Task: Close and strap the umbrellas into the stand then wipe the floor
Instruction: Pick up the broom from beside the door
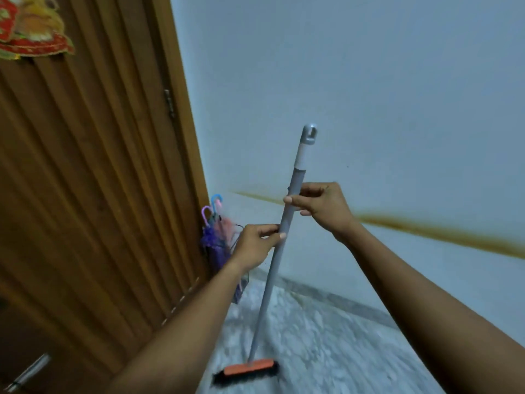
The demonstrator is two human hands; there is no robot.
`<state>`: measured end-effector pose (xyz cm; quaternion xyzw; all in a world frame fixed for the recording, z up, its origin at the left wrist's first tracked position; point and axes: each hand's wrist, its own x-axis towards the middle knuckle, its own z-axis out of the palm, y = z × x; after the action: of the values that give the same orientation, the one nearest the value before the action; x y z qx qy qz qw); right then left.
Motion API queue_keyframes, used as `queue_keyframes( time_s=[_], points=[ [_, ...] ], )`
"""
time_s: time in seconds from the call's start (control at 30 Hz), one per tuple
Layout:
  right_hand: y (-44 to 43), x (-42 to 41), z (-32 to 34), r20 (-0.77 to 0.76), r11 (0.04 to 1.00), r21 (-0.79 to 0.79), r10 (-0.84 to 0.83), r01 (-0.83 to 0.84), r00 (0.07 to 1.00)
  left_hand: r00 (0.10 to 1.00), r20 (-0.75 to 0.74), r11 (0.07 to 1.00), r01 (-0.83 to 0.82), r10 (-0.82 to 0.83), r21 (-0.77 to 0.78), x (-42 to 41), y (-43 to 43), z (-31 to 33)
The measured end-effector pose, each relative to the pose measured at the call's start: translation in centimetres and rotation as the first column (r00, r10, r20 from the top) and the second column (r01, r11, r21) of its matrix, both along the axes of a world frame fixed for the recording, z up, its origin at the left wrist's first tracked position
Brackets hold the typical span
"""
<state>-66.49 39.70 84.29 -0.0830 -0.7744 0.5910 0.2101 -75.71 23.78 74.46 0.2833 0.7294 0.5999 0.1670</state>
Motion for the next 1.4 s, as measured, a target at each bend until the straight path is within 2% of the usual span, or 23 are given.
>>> queue_keyframes(
  time_s=[0.2, 0.37, 0.53, 0.67, 1.03, 1.23, 1.4],
  points=[
    [14.1, 7.9, -0.1, -0.001, 0.984, 0.044, -0.172, 0.172, 0.985, 0.975, -0.022, 0.971, 0.22, -0.223, -0.099, 6.0, 15.7, 1.4],
    [28.0, 12.0, -3.3, 0.03, 0.947, 0.082, -0.314, 0.311, 0.949, 0.93, -0.025, 0.919, 0.357, -0.366, -0.169, 9.6, 30.6, -0.7],
    [40.7, 13.2, -6.7, 0.089, 0.914, 0.121, -0.399, 0.388, 0.912, 0.894, -0.02, 0.869, 0.429, -0.447, -0.248, 10.4, 44.3, -3.6],
    [47.6, 12.8, -8.0, 0.124, 0.904, 0.107, -0.425, 0.414, 0.896, 0.887, -0.011, 0.857, 0.442, -0.461, -0.265, 10.4, 51.7, -5.2],
    [56.2, 10.2, -9.6, 0.134, 0.88, 0.003, -0.471, 0.475, 0.872, 0.907, -0.028, 0.881, 0.402, -0.421, -0.249, 7.4, 60.7, -7.0],
    [57.1, 8.0, -10.3, 0.171, 0.872, 0.0, -0.482, 0.49, 0.859, 0.929, 0.016, 0.899, 0.361, -0.369, -0.248, 5.3, 61.7, -8.2],
    [57.8, 5.5, -10.6, 0.159, 0.874, 0.055, -0.485, 0.483, 0.86, 0.958, 0.084, 0.936, 0.286, -0.275, -0.203, 4.1, 62.1, -8.8]
  ],
)
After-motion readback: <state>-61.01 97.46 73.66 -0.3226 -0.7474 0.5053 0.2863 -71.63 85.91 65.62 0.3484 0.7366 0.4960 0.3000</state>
